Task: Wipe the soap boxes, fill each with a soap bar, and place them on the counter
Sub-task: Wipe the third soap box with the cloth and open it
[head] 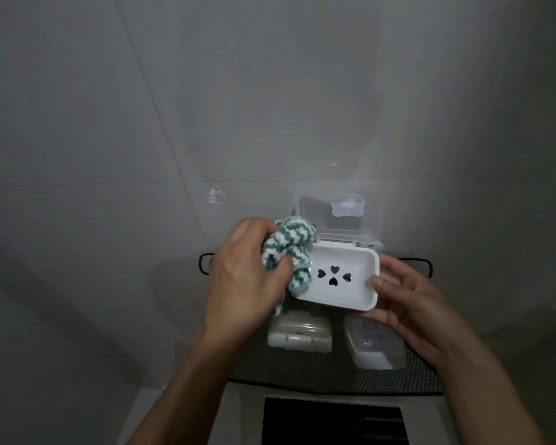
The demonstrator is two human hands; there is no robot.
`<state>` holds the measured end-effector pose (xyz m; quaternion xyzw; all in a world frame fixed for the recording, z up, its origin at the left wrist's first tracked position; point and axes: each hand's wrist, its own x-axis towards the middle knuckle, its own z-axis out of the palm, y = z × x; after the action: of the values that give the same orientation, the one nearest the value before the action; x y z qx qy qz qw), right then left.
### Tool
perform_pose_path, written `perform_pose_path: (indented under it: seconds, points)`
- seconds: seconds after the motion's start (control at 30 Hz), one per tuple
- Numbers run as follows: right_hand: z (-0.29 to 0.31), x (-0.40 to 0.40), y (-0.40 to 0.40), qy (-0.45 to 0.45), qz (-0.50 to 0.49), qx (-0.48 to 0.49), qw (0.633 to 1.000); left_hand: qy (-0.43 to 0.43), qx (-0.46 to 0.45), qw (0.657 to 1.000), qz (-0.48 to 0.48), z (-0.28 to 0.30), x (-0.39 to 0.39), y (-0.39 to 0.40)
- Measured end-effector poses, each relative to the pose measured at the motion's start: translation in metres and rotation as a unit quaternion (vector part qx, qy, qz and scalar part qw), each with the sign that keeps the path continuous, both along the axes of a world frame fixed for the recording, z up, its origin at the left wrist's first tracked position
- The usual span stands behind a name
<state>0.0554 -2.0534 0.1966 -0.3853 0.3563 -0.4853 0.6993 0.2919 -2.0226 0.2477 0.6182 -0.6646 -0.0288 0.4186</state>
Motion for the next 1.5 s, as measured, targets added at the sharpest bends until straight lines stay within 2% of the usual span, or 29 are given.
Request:
perform_pose_path:
  seconds: [0.1, 0.2, 0.37, 0.5, 0.77, 0.9, 1.03, 1.27, 1.5]
  points:
    - [0.003, 0.013, -0.001, 0.001, -0.005, -0.017, 1.0, -0.108, 0.016, 0.994, 0.006, 0.0, -0.019, -0.002]
    - [0.004, 0.019, -0.001, 0.009, -0.02, -0.027, 0.999, -0.193, 0.045, 0.979, 0.054, -0.006, -0.03, -0.002]
    - [-0.001, 0.018, 0.001, 0.008, -0.029, -0.03, 0.999, -0.24, 0.04, 0.966, 0.09, -0.011, -0.035, -0.003]
    - [-0.004, 0.02, 0.002, 0.016, -0.028, -0.037, 0.999, -0.269, 0.073, 0.955, 0.099, -0.012, -0.041, -0.005]
    - [-0.002, 0.022, 0.001, -0.013, -0.008, -0.024, 1.0, -0.178, 0.078, 0.977, 0.091, -0.009, -0.051, -0.009]
    - [0.0, 0.024, -0.001, -0.035, 0.009, -0.019, 0.999, -0.087, 0.046, 0.995, 0.01, -0.007, -0.061, -0.005]
    - [0.002, 0.025, -0.001, -0.05, 0.009, -0.015, 0.999, -0.019, 0.031, 0.996, -0.082, -0.006, -0.07, -0.002]
    - [0.005, 0.015, -0.003, -0.072, 0.006, -0.01, 0.997, -0.013, 0.096, 0.979, -0.179, 0.0, -0.063, -0.007]
    - [0.005, 0.014, -0.003, -0.088, -0.011, -0.009, 0.996, -0.034, 0.133, 0.975, -0.176, 0.0, -0.063, -0.007]
